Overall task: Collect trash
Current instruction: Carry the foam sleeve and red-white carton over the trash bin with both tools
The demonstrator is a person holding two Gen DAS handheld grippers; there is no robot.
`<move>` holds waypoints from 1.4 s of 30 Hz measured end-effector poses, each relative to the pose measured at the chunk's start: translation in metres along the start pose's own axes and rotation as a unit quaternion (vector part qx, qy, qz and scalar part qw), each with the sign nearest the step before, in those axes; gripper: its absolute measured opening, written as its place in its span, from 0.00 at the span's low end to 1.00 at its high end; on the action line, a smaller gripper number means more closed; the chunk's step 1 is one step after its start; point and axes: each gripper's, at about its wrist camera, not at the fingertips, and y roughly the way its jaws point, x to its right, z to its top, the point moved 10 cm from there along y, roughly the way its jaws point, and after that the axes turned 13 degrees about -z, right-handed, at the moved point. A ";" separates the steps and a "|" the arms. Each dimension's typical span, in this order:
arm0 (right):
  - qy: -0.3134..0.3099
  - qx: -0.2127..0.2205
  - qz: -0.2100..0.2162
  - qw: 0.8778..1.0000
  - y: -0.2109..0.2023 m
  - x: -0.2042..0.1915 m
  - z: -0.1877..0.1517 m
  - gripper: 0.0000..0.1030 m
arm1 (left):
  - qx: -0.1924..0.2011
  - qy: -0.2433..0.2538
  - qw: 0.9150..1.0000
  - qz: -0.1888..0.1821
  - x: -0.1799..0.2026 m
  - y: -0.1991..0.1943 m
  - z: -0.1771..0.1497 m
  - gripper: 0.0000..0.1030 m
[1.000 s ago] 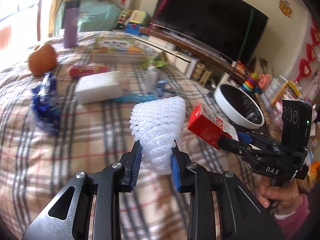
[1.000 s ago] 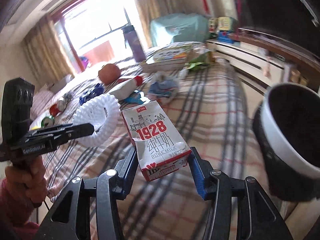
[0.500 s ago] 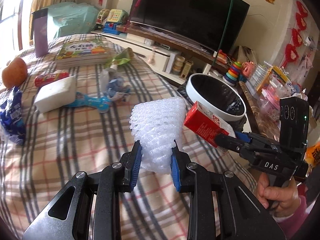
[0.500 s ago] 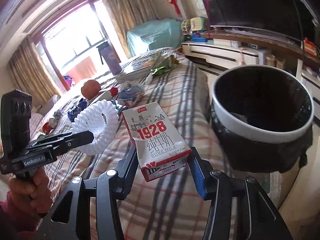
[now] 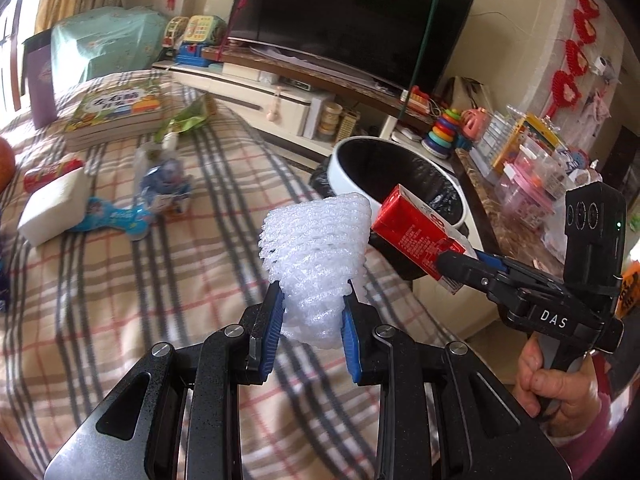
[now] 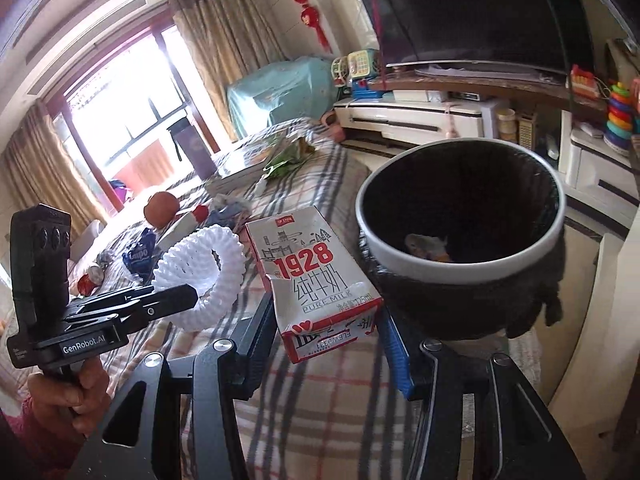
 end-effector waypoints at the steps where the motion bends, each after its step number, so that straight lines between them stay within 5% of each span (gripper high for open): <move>1: 0.003 0.002 -0.003 1.000 -0.001 0.004 0.001 0.49 | -0.001 0.003 1.000 -0.002 0.003 0.002 0.001 0.24; 42: 0.036 0.029 -0.078 0.996 0.002 0.093 0.056 0.49 | -0.027 0.071 0.997 -0.034 0.062 0.072 0.069 0.24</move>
